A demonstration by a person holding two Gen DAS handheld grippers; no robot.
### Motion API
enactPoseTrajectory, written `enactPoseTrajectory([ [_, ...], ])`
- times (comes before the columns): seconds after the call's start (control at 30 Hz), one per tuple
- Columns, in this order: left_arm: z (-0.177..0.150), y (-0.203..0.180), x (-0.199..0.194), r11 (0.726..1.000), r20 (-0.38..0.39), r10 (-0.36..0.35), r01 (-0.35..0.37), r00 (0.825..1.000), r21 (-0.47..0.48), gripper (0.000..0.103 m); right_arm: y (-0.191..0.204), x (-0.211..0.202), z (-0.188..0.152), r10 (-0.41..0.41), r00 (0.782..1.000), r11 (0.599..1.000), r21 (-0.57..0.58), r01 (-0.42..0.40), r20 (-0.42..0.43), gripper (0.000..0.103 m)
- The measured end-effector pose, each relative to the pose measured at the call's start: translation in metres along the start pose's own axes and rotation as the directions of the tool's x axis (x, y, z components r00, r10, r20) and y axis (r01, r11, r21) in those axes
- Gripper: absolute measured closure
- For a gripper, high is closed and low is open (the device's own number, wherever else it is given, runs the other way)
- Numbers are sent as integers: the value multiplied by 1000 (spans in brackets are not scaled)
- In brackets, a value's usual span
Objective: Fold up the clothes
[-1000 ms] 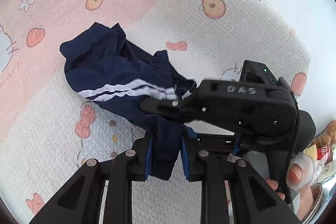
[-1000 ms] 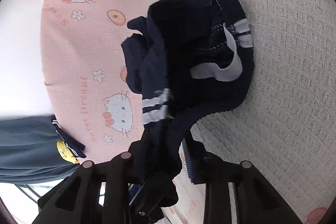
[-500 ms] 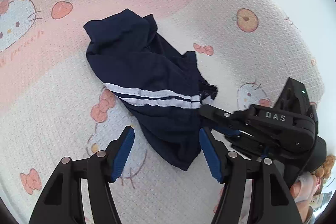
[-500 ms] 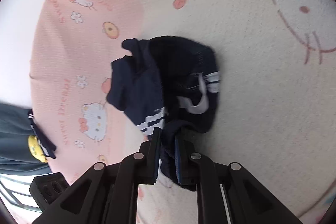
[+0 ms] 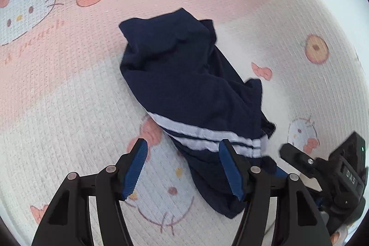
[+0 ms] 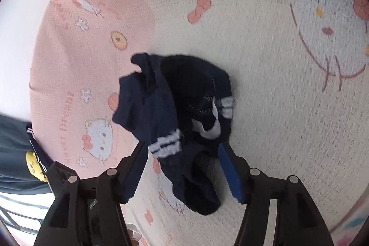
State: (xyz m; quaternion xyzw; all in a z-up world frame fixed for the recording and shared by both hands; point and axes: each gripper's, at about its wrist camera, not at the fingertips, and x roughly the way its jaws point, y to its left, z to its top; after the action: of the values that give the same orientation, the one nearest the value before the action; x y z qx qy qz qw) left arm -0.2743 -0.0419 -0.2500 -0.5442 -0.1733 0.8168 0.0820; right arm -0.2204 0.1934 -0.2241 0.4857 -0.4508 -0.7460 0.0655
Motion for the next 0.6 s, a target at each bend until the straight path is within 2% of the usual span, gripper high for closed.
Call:
enactPoseTrajectory([
  [0.17,17,17,-3,1000,32,29,-29,999,-8,41,16,-3,10,41,995,997,-72,-34,95,40],
  [0.3,27,29,0,999,25,46,-46,999,-18,41,28,10,19,-28,973,999,-27,36,229,40],
  [0.43,35,45,6,997,0,60,-60,998,-39,41,38,27,22,-30,974,997,-63,45,224,40],
  [0.6,46,63,9,995,-1,54,-53,999,-83,41,54,53,23,-126,975,969,-187,160,180,39],
])
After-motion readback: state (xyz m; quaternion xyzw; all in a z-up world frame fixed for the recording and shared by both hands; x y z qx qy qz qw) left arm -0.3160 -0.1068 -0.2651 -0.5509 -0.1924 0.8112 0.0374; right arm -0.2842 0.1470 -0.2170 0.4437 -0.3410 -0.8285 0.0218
